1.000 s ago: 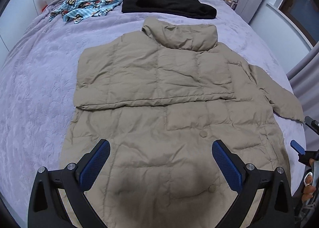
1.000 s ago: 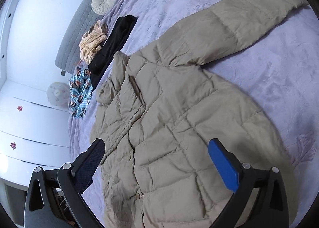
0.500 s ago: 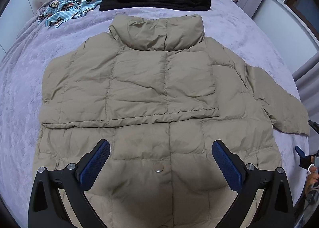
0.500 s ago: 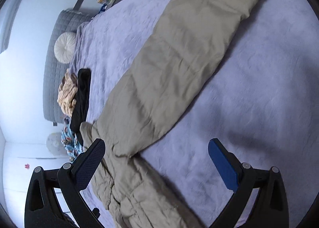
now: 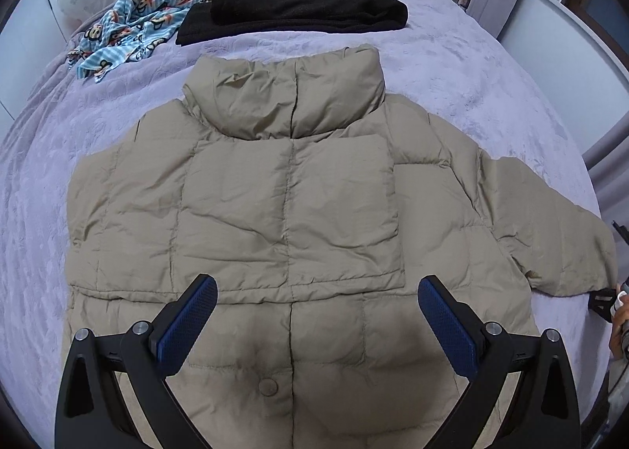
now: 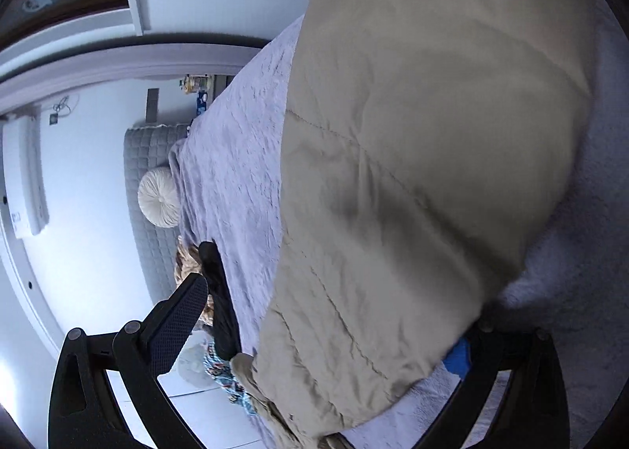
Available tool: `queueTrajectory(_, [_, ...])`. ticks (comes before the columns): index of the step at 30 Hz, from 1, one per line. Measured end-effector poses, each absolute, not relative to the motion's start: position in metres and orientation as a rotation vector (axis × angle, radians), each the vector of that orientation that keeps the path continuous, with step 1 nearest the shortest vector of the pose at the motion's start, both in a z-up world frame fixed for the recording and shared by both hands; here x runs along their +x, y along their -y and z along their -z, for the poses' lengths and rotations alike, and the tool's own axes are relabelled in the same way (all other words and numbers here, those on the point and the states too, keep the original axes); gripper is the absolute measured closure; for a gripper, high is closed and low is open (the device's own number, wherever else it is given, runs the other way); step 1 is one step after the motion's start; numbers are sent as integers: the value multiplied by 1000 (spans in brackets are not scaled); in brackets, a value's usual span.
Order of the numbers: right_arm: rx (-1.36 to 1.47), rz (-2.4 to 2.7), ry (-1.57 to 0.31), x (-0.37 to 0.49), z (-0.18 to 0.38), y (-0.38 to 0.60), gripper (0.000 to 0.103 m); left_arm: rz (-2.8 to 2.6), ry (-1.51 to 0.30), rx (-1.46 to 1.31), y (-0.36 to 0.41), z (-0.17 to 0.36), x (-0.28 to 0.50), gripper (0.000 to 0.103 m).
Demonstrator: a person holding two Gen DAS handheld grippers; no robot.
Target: Fold large clothes
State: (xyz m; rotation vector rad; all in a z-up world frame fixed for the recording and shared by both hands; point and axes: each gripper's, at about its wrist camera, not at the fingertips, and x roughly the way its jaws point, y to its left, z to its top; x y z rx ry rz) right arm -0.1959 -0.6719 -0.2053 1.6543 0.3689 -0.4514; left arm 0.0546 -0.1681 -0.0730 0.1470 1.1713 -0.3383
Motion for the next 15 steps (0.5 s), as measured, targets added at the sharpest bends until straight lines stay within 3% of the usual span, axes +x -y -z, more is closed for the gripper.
queueTrajectory(1, [1686, 440, -365, -192, 208, 674, 16, 328, -1164, 154, 169, 72, 56, 1])
queueTrajectory(2, [1711, 428, -370, -188, 212, 674, 47, 318, -1162, 158, 168, 71, 58, 1])
queueTrajectory(4, [1752, 384, -378, -179, 218, 673, 88, 318, -1168, 151, 165, 73, 61, 1])
queueTrajectory(15, [1489, 92, -400, -94, 142, 621, 93, 281, -1127, 110, 102, 76, 83, 1])
